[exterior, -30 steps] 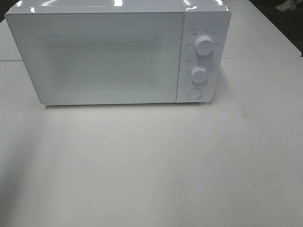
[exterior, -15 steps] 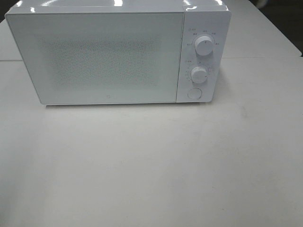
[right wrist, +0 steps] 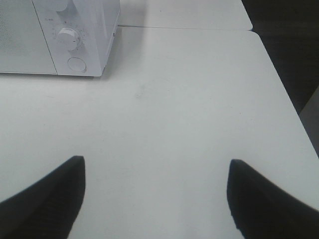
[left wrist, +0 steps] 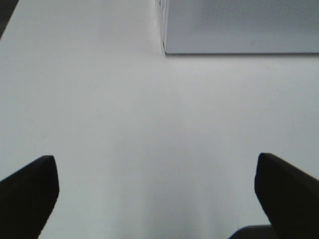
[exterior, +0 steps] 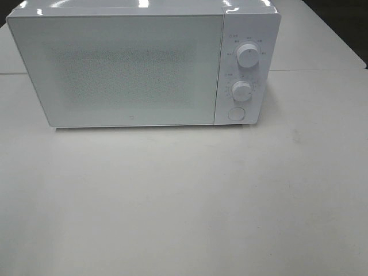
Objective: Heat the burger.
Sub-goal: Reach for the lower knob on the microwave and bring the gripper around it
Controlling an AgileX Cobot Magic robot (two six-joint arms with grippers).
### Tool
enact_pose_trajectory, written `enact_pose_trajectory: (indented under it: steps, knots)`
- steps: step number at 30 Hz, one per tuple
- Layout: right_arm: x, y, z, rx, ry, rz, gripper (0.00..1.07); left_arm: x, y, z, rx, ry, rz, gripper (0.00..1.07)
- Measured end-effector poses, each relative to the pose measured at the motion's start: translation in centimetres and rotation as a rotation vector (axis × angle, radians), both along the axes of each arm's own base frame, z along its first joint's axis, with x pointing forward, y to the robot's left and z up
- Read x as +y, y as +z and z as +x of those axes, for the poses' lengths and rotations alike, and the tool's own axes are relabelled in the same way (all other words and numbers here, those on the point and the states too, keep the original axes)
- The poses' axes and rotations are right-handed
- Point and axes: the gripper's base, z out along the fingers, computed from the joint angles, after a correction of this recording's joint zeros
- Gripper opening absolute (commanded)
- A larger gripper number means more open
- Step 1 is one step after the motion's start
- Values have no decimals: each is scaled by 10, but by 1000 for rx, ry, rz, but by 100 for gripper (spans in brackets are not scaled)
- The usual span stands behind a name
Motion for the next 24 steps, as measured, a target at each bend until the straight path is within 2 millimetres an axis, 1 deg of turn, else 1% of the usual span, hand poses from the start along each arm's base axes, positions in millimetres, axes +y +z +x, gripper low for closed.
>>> enact_pose_trajectory:
  steps: [1,2,3,5,24]
  knots:
    - [0,0,0,0,0,0,76,0,0,-8,-51,1,4,101]
    - [0,0,0,0,0,0,76,0,0,-12,-76,2,6,101]
    - [0,0,0,0,0,0,76,0,0,-12,-76,2,6,101]
    - [0,0,0,0,0,0,76,-1,0,-19,-120,1,7,101]
    - [0,0,0,0,0,0,76,-2,0,-20,-121,-6,-5,101]
